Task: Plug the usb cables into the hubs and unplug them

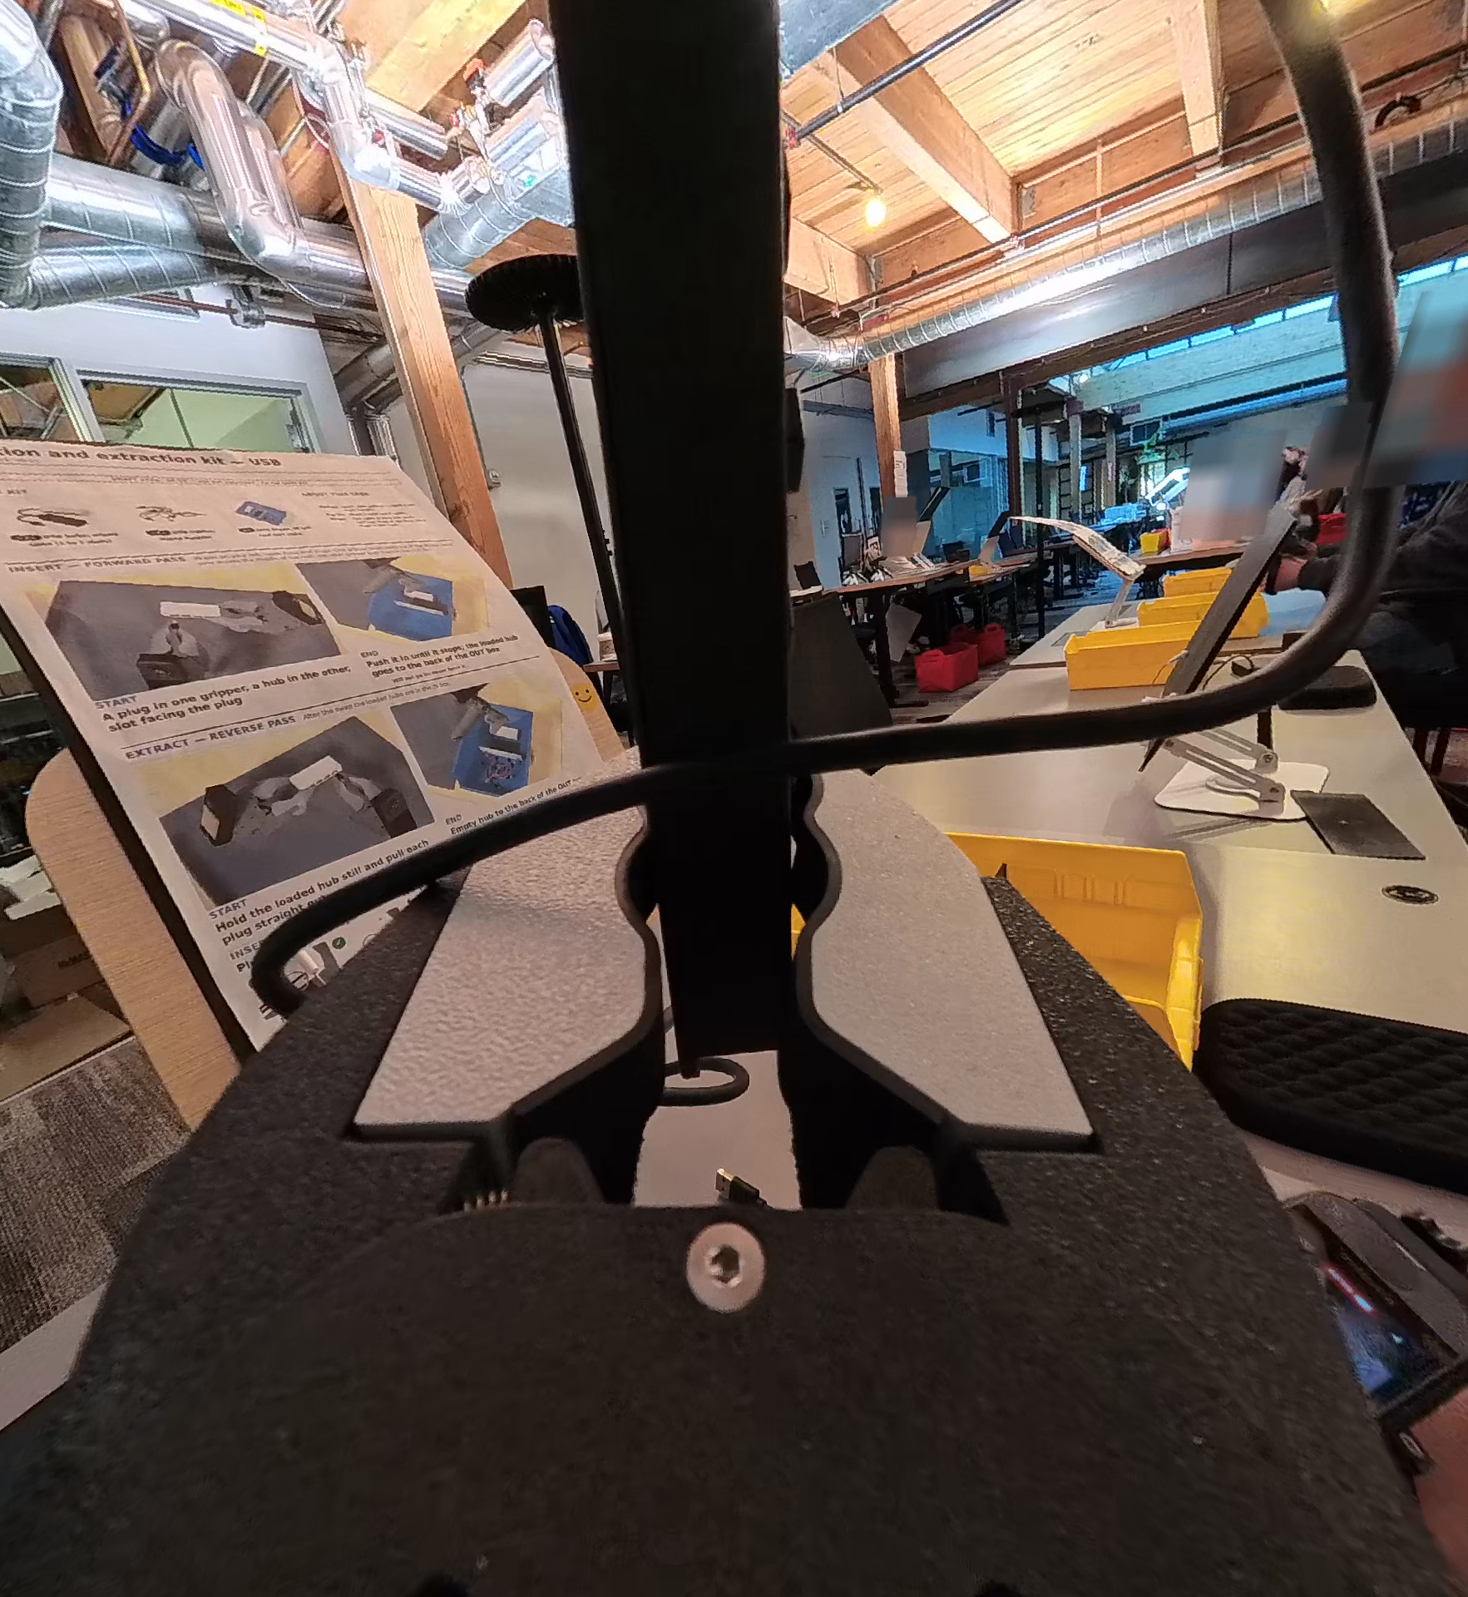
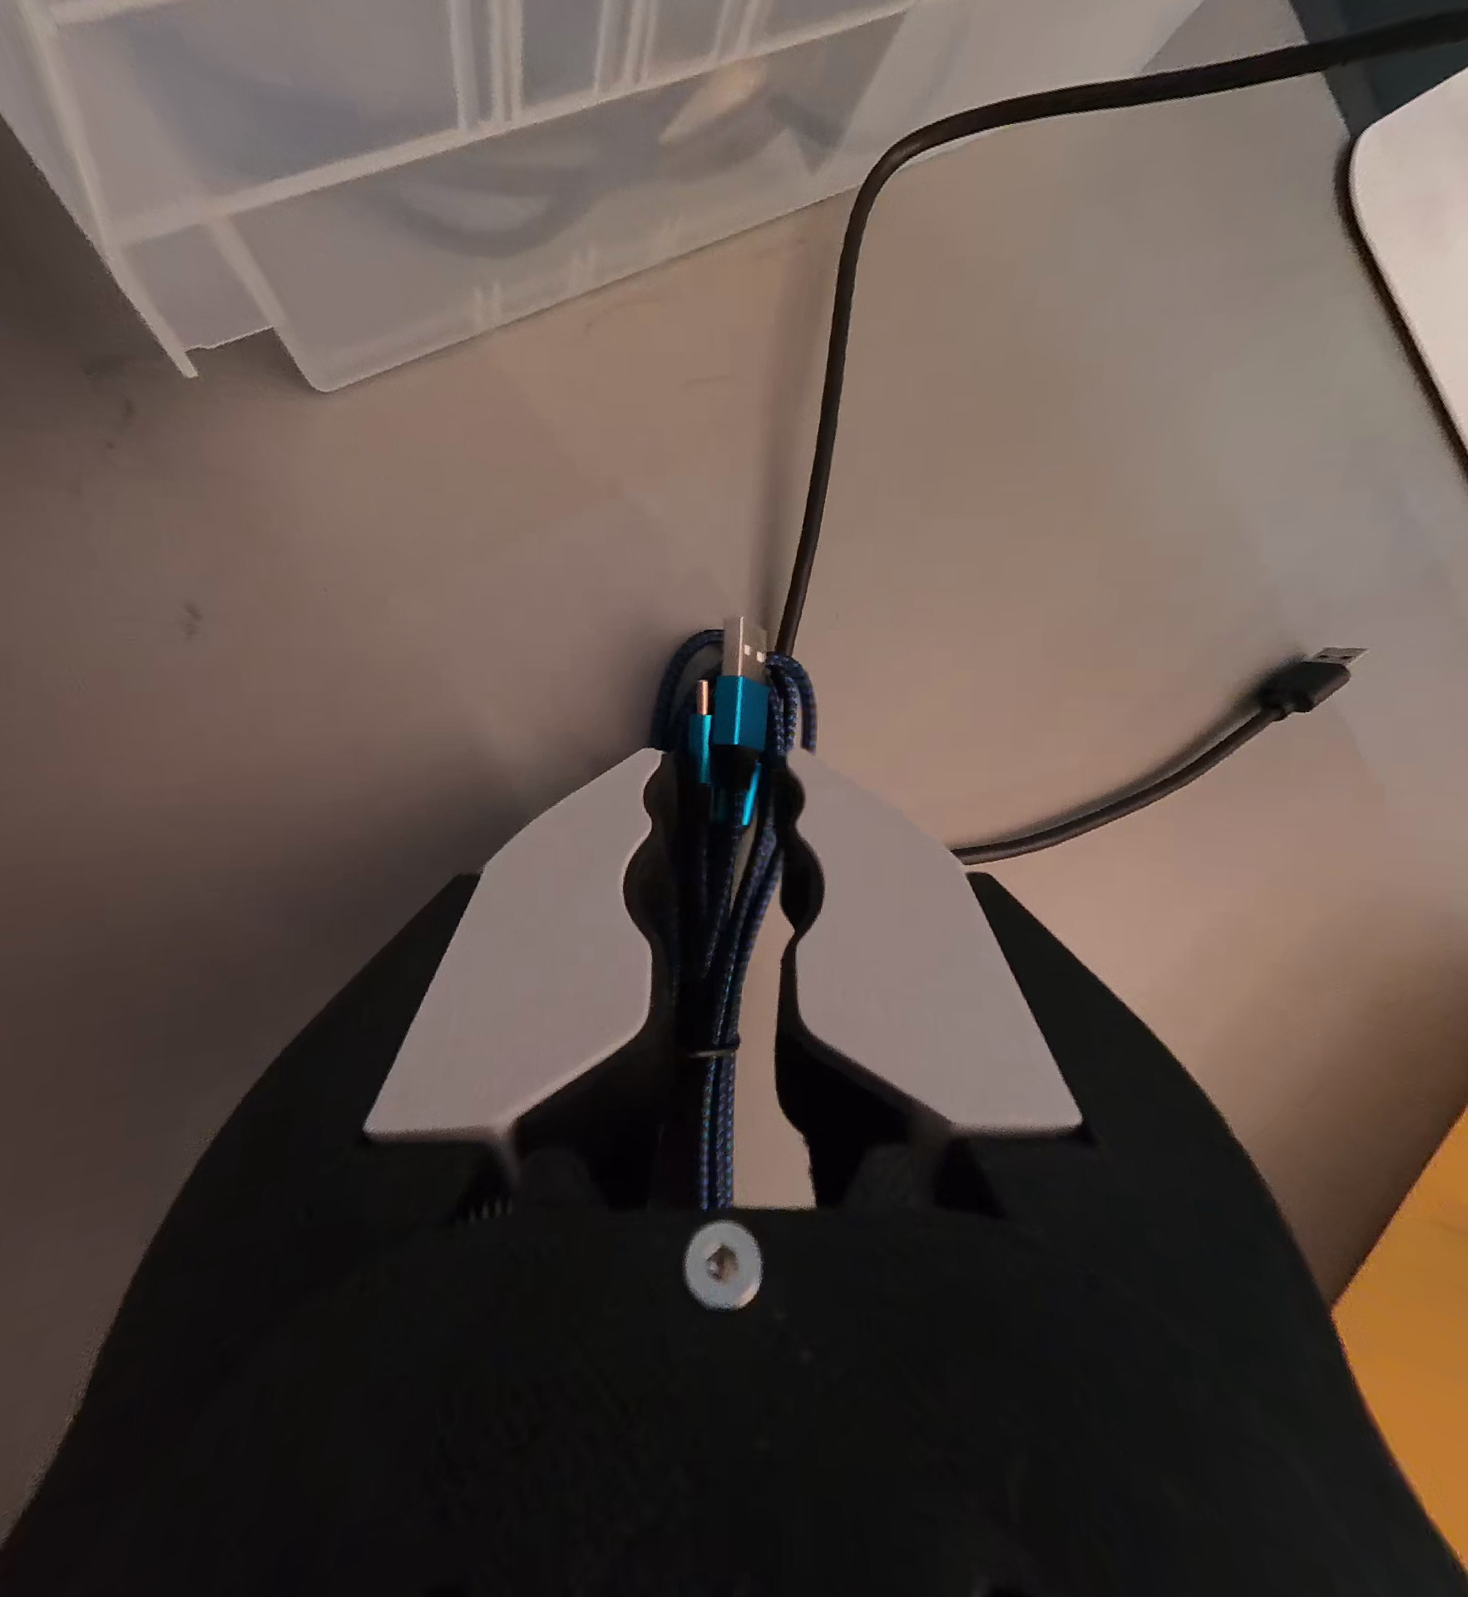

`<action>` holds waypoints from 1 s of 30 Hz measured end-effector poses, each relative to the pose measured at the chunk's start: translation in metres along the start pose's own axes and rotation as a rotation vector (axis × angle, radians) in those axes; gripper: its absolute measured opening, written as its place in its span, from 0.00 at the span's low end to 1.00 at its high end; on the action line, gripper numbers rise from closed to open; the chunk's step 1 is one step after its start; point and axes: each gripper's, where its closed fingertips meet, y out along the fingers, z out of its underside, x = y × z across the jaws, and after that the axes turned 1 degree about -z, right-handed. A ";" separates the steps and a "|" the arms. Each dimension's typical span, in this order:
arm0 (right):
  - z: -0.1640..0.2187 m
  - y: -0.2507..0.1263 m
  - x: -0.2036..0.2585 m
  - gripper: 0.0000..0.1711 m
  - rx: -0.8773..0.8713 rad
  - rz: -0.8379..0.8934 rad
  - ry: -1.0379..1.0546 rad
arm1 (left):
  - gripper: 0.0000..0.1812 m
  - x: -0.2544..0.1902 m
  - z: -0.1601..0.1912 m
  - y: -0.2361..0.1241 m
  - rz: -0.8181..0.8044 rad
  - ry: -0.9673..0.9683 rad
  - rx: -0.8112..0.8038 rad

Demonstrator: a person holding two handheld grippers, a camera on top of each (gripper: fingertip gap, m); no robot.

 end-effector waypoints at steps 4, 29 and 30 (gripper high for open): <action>0.001 0.001 0.002 0.11 0.018 -0.011 0.011 | 0.14 -0.001 0.001 0.001 0.001 0.006 0.006; 0.005 -0.012 0.007 0.09 -0.062 -0.127 0.105 | 0.14 -0.012 0.020 0.018 0.002 0.079 0.106; 0.005 -0.011 0.007 0.09 -0.053 -0.126 0.104 | 0.15 -0.012 0.021 0.019 0.001 0.081 0.110</action>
